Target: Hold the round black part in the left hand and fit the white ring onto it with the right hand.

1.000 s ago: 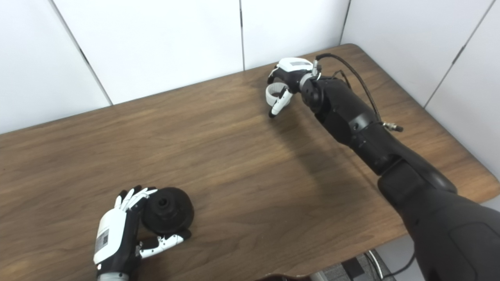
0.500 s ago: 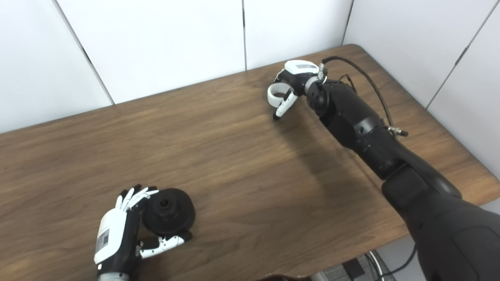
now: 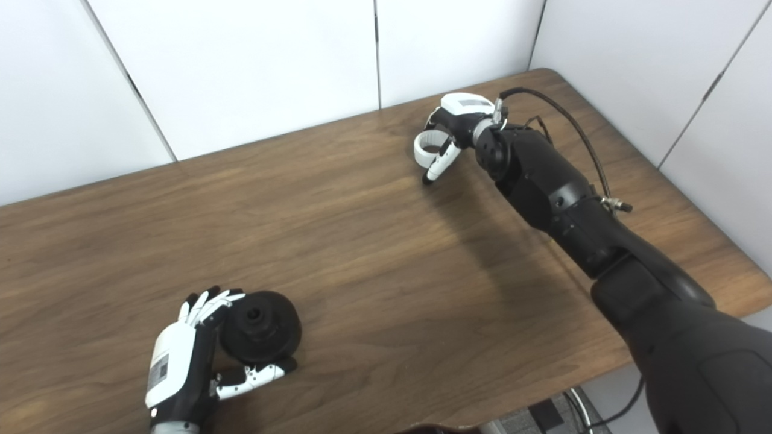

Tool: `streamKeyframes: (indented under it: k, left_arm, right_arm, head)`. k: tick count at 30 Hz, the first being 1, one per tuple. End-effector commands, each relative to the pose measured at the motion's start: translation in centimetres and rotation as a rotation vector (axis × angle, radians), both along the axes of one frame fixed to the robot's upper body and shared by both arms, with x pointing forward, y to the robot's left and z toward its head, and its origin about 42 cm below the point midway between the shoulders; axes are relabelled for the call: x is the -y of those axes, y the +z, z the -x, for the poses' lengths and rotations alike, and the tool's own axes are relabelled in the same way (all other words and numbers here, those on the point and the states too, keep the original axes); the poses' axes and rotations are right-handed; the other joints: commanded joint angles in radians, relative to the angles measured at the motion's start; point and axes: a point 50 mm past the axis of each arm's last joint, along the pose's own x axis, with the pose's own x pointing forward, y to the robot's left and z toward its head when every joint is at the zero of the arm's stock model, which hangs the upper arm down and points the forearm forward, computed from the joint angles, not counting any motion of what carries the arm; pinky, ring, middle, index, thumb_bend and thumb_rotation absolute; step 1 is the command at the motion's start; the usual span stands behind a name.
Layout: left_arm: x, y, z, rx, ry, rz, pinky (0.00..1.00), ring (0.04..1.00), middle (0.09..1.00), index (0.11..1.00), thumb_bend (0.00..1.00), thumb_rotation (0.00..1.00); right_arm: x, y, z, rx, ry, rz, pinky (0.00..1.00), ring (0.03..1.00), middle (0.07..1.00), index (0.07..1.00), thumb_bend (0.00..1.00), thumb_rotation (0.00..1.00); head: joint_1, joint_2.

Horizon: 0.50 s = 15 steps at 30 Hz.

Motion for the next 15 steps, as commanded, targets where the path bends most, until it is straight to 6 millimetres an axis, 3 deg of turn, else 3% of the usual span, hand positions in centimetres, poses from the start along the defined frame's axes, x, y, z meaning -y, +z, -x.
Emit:
streamKeyframes:
  k: [1, 15]
  left_arm:
    - [-0.82, -2.17, 2.06, -0.111, 0.018, -0.045, 1.00, 0.940, 0.842, 0.486, 0.52, 0.07]
    - [-0.86, -2.00, 2.09, -0.114, 0.028, -0.032, 1.00, 0.939, 0.839, 0.485, 0.52, 0.07]
  right_arm:
    - [1.04, 3.16, -0.81, 0.099, 0.003, 0.027, 0.96, 1.000, 0.938, 0.707, 0.81, 0.28]
    - [0.98, 2.94, -0.65, 0.083, -0.006, 0.023, 0.96, 0.998, 0.921, 0.693, 0.79, 0.23]
  head:
    - [0.003, 0.003]
    - [0.002, 0.012]
